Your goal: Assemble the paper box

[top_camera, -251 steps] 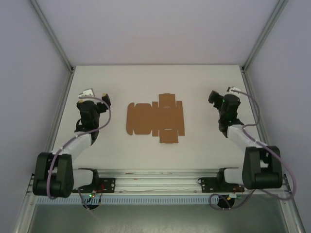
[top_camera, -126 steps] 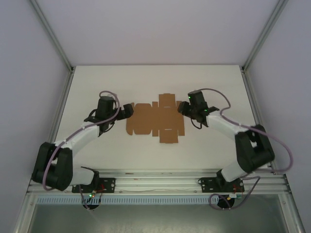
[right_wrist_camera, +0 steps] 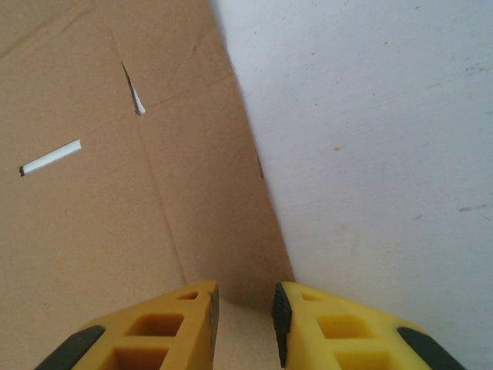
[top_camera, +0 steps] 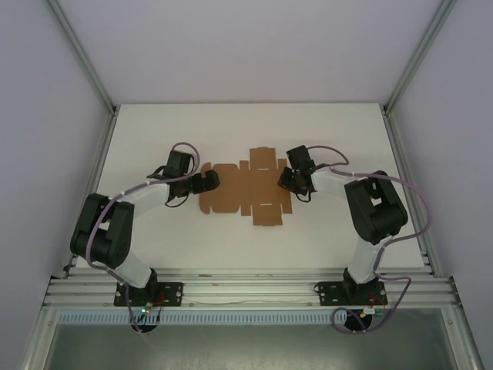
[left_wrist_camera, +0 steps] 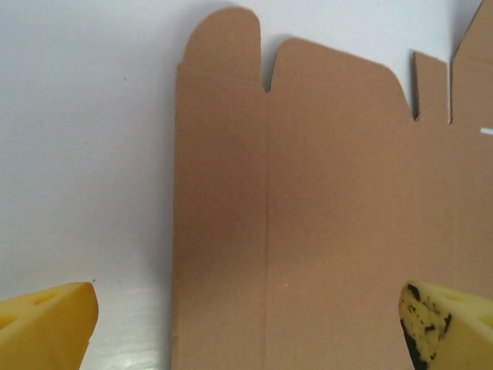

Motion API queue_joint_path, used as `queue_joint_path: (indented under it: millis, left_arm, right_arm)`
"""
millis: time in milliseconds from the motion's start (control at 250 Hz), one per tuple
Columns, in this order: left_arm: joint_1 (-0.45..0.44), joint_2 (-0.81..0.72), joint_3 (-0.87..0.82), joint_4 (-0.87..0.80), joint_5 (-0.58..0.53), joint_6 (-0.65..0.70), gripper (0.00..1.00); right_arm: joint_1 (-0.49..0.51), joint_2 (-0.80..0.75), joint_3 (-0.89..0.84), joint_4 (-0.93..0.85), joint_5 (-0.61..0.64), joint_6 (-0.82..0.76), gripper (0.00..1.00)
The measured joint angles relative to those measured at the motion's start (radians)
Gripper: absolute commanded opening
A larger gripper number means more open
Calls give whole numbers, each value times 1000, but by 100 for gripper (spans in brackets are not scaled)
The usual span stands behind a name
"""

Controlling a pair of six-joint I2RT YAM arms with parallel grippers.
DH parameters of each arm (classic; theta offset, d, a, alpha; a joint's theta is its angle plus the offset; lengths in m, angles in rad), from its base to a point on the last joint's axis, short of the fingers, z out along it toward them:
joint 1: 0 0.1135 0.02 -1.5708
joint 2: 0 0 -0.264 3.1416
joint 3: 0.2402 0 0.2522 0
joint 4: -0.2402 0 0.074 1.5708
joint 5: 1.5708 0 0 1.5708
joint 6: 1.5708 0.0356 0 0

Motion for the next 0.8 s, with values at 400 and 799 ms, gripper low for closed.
queue_joint_path:
  millis: [400,799]
  left_arm:
    - [34,97,-16,163,182,-20,90]
    - [5,-2,-109,422,385,-58,46]
  right_arm:
    - [-6,11,-7,39,-2,3,25]
    - [-11,10,-33,108,-10,-1,24]
